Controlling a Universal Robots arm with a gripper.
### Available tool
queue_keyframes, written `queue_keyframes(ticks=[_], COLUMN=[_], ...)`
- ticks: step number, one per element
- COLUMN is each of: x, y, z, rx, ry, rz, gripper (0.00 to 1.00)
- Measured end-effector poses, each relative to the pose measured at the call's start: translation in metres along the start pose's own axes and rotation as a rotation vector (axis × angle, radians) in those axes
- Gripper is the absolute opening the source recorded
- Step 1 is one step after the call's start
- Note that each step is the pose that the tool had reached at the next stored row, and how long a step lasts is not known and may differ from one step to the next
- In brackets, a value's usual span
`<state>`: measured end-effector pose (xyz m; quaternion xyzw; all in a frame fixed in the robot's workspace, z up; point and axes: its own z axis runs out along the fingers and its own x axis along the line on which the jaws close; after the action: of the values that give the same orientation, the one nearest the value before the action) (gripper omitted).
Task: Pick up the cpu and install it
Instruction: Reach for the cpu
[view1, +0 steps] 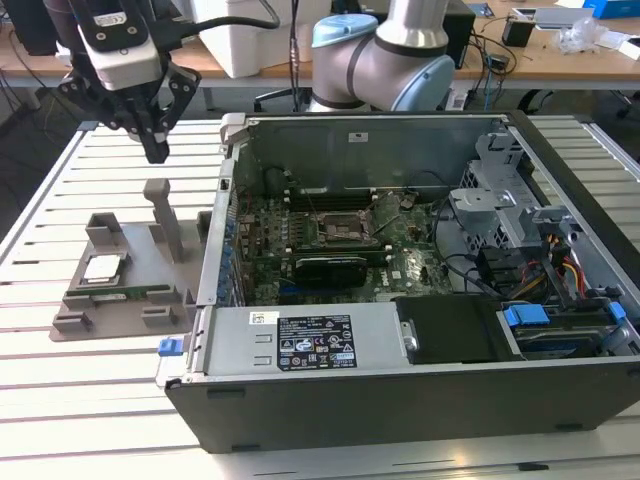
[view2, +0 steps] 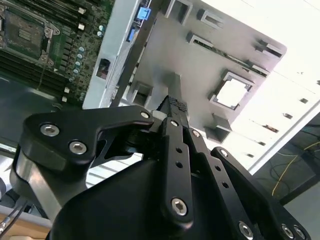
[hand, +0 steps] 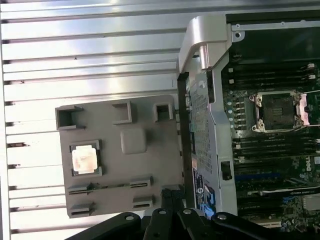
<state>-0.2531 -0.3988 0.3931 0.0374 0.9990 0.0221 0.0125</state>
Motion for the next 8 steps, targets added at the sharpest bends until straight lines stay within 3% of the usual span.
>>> queue_keyframes(ticks=[8], x=[0.0289], y=[-0.0022], z=[-0.0007], rx=[0.0000], ry=[-0.0001], rz=[0.000], gripper=[0.11])
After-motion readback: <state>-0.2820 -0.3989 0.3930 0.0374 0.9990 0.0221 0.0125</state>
